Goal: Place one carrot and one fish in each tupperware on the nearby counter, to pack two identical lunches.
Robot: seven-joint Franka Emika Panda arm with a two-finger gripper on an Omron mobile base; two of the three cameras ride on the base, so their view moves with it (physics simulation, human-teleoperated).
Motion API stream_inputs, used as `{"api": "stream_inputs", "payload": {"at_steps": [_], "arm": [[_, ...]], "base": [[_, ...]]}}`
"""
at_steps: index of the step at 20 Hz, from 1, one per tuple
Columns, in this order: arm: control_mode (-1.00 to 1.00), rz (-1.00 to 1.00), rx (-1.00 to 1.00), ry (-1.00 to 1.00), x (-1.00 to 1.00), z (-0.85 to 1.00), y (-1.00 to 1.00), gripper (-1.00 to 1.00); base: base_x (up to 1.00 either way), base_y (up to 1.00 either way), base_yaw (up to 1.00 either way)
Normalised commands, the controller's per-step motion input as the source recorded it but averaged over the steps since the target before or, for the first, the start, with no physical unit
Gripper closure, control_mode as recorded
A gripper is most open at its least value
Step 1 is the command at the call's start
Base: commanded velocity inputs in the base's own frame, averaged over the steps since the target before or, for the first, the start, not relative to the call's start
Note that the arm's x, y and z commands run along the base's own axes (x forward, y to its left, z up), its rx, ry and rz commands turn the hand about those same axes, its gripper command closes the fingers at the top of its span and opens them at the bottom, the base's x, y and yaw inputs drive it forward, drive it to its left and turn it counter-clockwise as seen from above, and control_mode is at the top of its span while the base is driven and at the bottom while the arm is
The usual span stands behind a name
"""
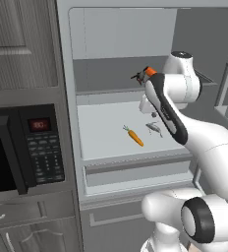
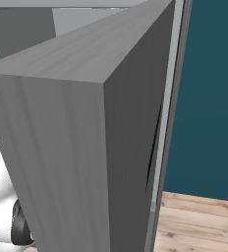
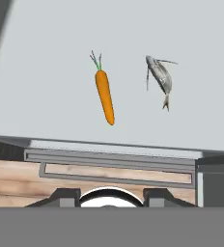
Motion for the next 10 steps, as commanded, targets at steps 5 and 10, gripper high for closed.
{"api": "stream_inputs", "payload": {"at_steps": [5, 10], "arm": [[-1.0, 0.0, 0.0, 0.02, -0.05, 0.0, -0.14, -1.0], [-1.0, 0.0, 0.0, -0.23, -0.19, 0.14, -0.08, -1.0]], "base": [[0.0, 0.0, 0.0], [0.0, 0.0, 0.0]]}}
